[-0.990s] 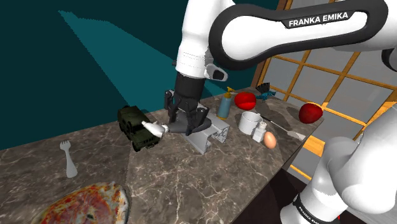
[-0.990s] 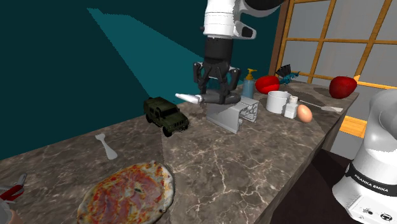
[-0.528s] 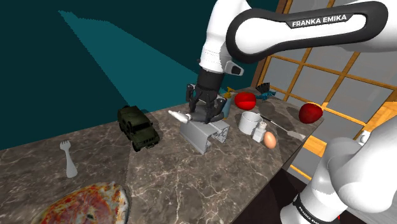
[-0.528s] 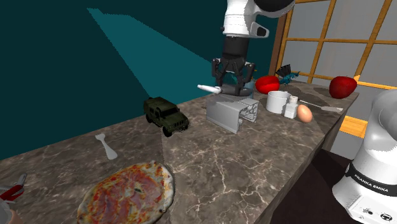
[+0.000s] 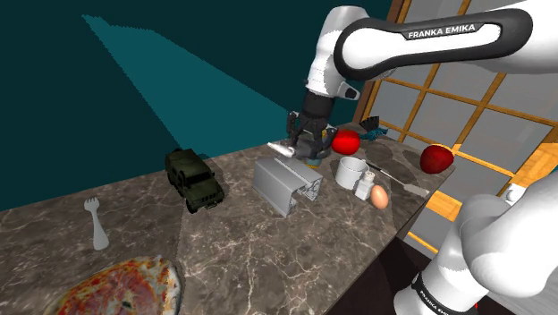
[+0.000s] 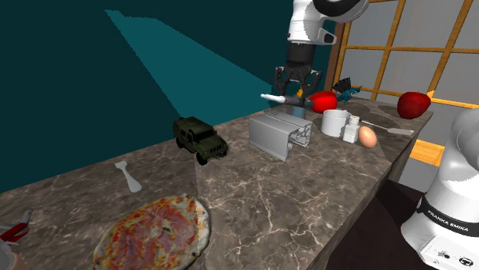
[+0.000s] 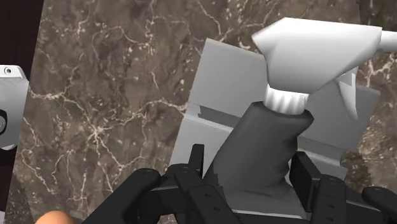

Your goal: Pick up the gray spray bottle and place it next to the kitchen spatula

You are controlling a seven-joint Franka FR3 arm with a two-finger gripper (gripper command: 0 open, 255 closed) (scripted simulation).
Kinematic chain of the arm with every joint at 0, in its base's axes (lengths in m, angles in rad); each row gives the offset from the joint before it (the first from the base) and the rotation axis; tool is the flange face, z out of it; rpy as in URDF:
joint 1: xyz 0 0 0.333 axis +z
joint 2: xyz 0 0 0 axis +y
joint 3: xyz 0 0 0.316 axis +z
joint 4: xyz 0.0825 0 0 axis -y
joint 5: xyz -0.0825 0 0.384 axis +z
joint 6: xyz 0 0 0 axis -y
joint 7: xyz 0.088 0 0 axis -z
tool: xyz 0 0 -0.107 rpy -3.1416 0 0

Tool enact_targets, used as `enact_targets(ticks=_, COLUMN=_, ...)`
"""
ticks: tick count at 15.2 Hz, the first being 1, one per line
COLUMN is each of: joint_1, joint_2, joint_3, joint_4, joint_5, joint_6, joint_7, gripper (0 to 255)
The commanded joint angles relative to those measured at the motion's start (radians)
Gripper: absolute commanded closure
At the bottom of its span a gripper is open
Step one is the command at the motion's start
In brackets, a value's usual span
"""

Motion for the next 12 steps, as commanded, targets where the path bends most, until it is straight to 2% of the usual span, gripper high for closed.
enact_targets(ticks=1, joint_1=-0.02, joint_2=-0.01, joint_3=-0.035, joint_4=-0.008, joint_5=-0.011, joint_6=-0.007, joint_7=-0.051, gripper=255)
enact_targets(ticks=12, joint_1=-0.126, joint_2=0.034, joint_3=-0.227, joint_4=0.047, joint_5=-0.071, joint_6=-0.041, joint_7=-0.319, gripper=255)
